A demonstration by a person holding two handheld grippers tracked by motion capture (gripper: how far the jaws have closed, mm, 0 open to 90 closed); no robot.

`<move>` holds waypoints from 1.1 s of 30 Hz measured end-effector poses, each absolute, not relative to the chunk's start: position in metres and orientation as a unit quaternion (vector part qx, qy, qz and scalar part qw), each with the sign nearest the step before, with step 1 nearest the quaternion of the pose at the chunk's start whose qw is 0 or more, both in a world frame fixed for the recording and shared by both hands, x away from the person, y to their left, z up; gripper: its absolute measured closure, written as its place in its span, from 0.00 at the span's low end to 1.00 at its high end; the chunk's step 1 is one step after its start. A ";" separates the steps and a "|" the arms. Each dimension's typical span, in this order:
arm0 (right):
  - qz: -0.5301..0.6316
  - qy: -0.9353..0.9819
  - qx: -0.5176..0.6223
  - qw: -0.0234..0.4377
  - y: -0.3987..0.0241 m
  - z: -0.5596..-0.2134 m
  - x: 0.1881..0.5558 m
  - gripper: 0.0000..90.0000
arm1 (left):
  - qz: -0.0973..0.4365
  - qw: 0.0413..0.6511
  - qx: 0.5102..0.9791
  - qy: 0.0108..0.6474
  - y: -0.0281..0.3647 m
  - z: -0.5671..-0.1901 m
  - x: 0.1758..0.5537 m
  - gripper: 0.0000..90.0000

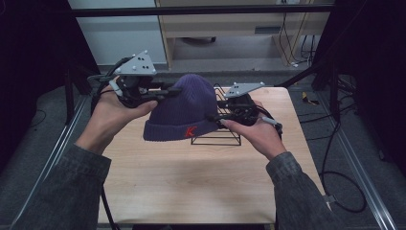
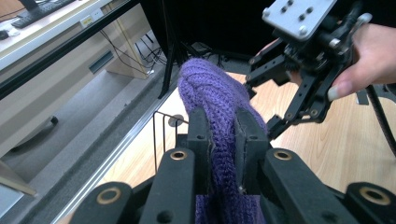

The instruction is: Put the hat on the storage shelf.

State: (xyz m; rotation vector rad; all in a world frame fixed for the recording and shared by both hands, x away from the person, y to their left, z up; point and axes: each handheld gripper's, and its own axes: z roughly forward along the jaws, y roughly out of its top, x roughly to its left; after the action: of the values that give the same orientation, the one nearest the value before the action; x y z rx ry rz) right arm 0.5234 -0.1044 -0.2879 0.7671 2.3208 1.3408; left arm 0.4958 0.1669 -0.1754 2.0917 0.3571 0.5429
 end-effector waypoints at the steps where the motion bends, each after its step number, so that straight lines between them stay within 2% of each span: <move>1: 0.474 0.820 0.270 0.172 -0.105 -0.288 0.526 0.44 | 0.219 0.459 0.849 0.142 0.165 -0.174 0.497 0.87; 4: 0.472 0.820 0.273 0.172 -0.107 -0.288 0.530 0.45 | 0.221 0.454 0.852 0.137 0.161 -0.172 0.499 0.87; 5: 0.473 0.819 0.274 0.171 -0.109 -0.287 0.532 0.48 | 0.223 0.453 0.852 0.136 0.160 -0.171 0.500 0.87; 8: 0.478 0.818 0.268 0.176 -0.114 -0.283 0.535 0.67 | 0.228 0.452 0.851 0.139 0.157 -0.168 0.504 0.87; 9: 0.478 0.818 0.268 0.176 -0.114 -0.283 0.535 0.67 | 0.223 0.458 0.849 0.142 0.156 -0.166 0.508 0.87; 13: 0.485 0.810 0.274 0.181 -0.124 -0.277 0.539 0.88 | 0.232 0.462 0.841 0.159 0.150 -0.166 0.525 0.87; 16: 0.485 0.806 0.282 0.190 -0.128 -0.275 0.541 0.89 | 0.239 0.461 0.839 0.165 0.147 -0.167 0.533 0.87; 24: 0.478 0.780 0.311 0.257 -0.147 -0.261 0.547 0.89 | 0.258 0.491 0.810 0.189 0.138 -0.173 0.563 0.87; 33: 0.451 0.778 0.322 0.294 -0.154 -0.271 0.558 0.89 | 0.262 0.498 0.802 0.201 0.120 -0.192 0.586 0.87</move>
State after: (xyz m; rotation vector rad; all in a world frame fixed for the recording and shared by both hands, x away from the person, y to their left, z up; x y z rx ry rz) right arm 0.5581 -0.1539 -0.2709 0.8580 2.0719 1.2011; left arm 0.5855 0.1198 -0.1917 1.9423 0.4862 0.6331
